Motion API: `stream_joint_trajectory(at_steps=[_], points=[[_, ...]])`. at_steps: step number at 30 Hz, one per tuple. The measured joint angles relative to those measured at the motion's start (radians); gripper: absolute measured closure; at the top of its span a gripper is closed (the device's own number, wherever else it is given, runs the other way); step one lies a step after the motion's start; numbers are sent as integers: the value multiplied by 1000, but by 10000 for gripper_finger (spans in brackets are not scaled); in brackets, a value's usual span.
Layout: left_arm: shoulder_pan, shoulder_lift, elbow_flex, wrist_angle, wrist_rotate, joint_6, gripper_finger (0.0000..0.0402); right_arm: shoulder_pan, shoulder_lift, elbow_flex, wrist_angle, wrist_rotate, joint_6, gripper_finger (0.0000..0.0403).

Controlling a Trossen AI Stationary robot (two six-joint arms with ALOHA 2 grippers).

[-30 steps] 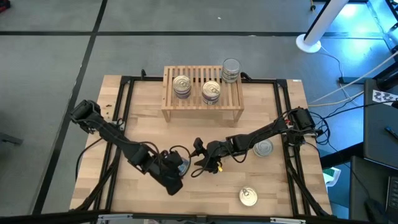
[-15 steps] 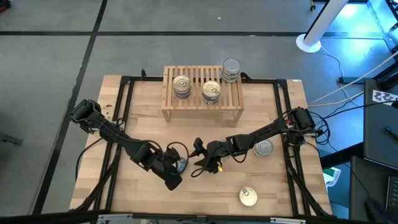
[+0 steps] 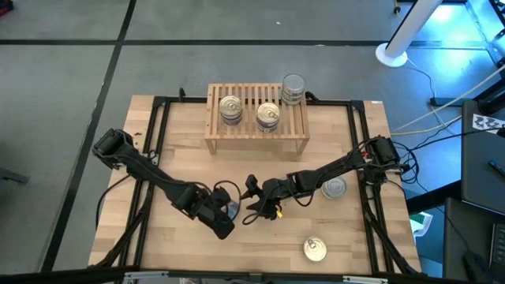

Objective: Stack canned seafood by type on shelf
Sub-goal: Stack the blue tuna can on top of the blue tuna can on the shelf

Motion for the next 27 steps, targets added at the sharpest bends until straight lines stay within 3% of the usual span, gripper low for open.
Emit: stream_joint_trajectory(at_steps=[22, 27], points=[[23, 83, -1, 65, -39, -2, 137, 0, 0, 0, -1, 0, 3, 173], [43, 84, -1, 66, -51, -9, 137, 0, 0, 0, 0, 0, 66, 173]])
